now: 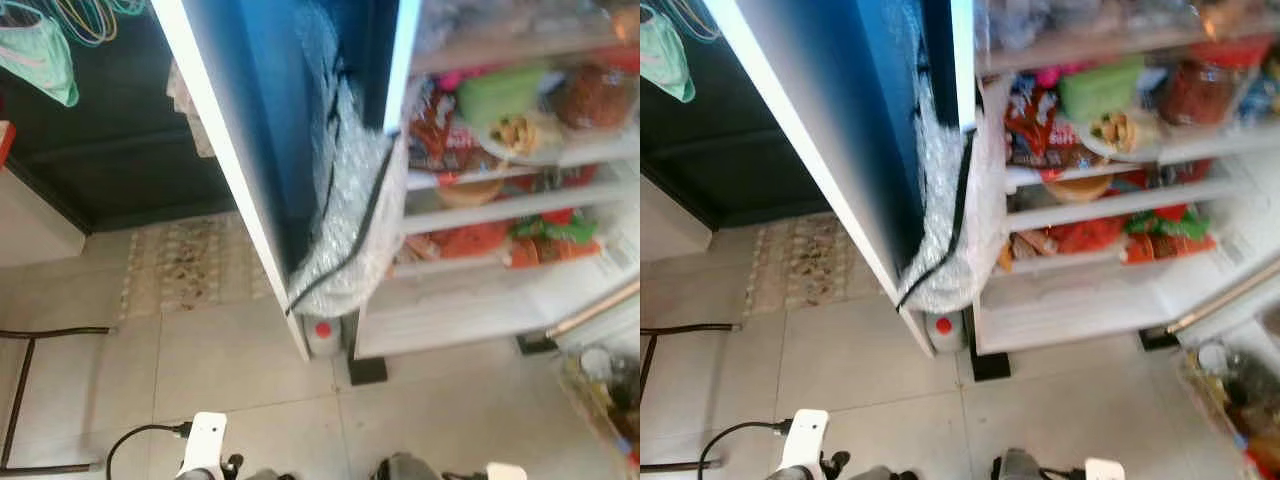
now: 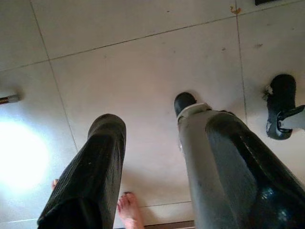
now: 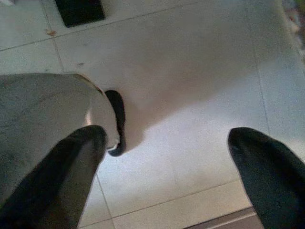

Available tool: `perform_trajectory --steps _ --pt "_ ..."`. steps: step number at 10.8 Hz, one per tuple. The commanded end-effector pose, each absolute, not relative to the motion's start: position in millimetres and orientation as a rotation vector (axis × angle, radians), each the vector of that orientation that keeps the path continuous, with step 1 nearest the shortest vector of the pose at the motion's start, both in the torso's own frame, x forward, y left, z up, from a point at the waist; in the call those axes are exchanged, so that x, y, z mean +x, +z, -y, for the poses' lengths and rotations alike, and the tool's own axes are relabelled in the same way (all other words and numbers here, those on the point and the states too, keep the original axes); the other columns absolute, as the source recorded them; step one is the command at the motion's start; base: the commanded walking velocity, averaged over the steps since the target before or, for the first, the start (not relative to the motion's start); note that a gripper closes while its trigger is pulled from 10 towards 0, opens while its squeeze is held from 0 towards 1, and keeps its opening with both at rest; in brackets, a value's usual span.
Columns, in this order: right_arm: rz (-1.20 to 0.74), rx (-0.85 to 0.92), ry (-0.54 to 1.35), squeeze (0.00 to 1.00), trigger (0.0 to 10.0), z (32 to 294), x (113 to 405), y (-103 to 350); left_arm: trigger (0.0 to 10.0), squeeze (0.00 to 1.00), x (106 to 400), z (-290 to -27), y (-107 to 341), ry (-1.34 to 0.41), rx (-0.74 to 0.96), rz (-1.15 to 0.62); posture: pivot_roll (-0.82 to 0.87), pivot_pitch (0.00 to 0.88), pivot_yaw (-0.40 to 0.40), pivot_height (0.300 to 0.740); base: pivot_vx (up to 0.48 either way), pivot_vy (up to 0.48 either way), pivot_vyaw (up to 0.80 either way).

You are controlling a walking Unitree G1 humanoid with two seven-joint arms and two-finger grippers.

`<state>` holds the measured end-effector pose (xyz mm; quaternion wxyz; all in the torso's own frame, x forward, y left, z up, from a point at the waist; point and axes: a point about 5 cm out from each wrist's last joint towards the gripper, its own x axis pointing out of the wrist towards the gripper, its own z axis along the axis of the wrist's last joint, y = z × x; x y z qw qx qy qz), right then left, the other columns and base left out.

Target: Restocking fridge

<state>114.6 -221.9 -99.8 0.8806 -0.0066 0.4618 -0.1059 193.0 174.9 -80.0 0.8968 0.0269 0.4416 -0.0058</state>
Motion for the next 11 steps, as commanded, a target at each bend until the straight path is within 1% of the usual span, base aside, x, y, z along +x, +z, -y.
perform_trajectory --steps 1,4,5,6,8,9,11 --pt "-0.995 0.006 -0.19 0.0 10.0 213.3 106.9 -104.0 10.0 0.0 176.2 -179.0 -88.3 0.005 0.064 -0.977 -0.1 0.157 0.076 0.74 0.0 0.0 0.0" --pt "-0.977 0.035 -0.196 0.0 10.0 210.9 112.0 -103.0 10.0 0.0 178.7 -182.3 -86.9 0.013 0.066 -0.975 -0.12 0.127 0.082 0.74 0.0 0.0 0.0" --pt "-0.95 0.039 -0.188 0.0 10.0 211.1 119.1 -100.6 10.0 0.0 183.6 -182.0 -84.7 0.023 0.06 -0.964 -0.13 0.109 0.074 0.74 0.0 0.0 0.0" --pt "-0.93 0.023 -0.176 0.0 10.0 213.5 125.5 -97.9 10.0 0.0 189.1 -178.5 -82.4 0.042 0.015 -0.943 -0.12 0.081 0.055 0.74 0.0 0.0 0.0" --pt "-0.91 -0.014 -0.165 0.0 10.0 217.9 136.5 -93.6 10.0 0.0 203.1 -168.4 -76.3 0.017 0.024 -0.916 -0.12 0.018 0.044 0.74 0.0 0.0 0.0" --pt "-0.894 -0.056 -0.114 0.0 10.0 218.1 143.5 -90.8 10.0 0.0 209.1 -165.8 -73.2 0.007 0.034 -0.901 -0.11 0.0 0.047 0.74 0.0 0.0 0.0" --pt "-0.867 -0.098 -0.067 0.0 10.0 216.2 152.9 -87.1 10.0 0.0 215.3 -169.6 -69.3 0.002 0.055 -0.881 -0.11 0.0 0.067 0.74 0.0 0.0 0.0"
